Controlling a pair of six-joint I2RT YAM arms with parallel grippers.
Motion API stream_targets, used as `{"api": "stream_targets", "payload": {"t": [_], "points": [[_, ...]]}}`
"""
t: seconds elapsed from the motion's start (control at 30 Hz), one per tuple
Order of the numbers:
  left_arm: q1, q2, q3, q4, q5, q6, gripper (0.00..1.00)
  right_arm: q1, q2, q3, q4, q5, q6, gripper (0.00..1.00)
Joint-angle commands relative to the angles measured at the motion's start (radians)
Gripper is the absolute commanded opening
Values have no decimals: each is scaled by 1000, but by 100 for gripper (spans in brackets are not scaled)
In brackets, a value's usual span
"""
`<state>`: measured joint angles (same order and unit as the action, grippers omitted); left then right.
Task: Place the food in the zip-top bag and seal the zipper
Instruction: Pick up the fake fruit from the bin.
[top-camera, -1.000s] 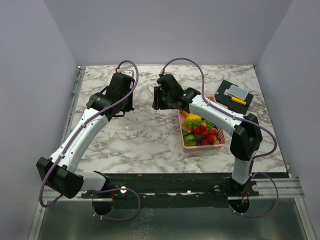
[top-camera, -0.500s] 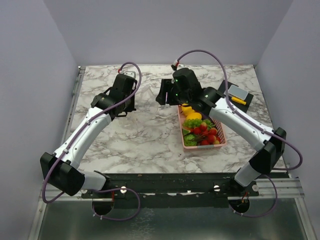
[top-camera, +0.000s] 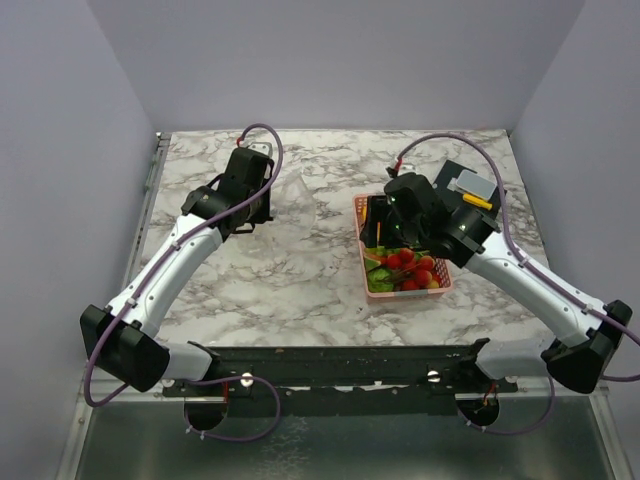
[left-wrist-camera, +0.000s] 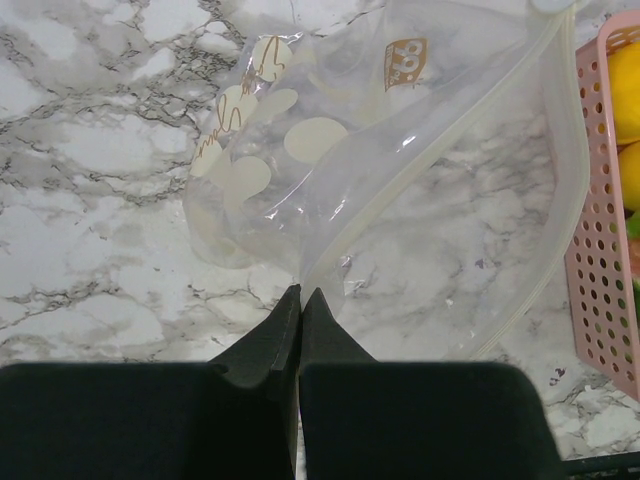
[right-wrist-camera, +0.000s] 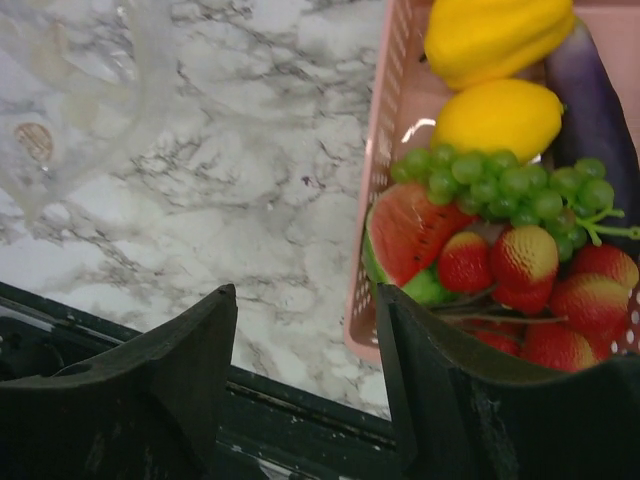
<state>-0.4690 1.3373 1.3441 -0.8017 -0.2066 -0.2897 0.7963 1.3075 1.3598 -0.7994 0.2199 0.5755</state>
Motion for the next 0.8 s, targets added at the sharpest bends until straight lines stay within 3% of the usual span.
{"api": "stream_targets", "payload": {"t": [0.0, 0.3, 0.77], "points": [[-5, -15, 31, 6, 26, 12, 0, -1, -80, -91, -112, 58, 76, 63], [-5, -29, 13, 3, 37, 17, 0, -2, -149, -233, -167, 63, 61, 61], [-5, -44, -4, 2, 42, 28, 0, 1, -135, -323, 0, -159, -320, 63]]}}
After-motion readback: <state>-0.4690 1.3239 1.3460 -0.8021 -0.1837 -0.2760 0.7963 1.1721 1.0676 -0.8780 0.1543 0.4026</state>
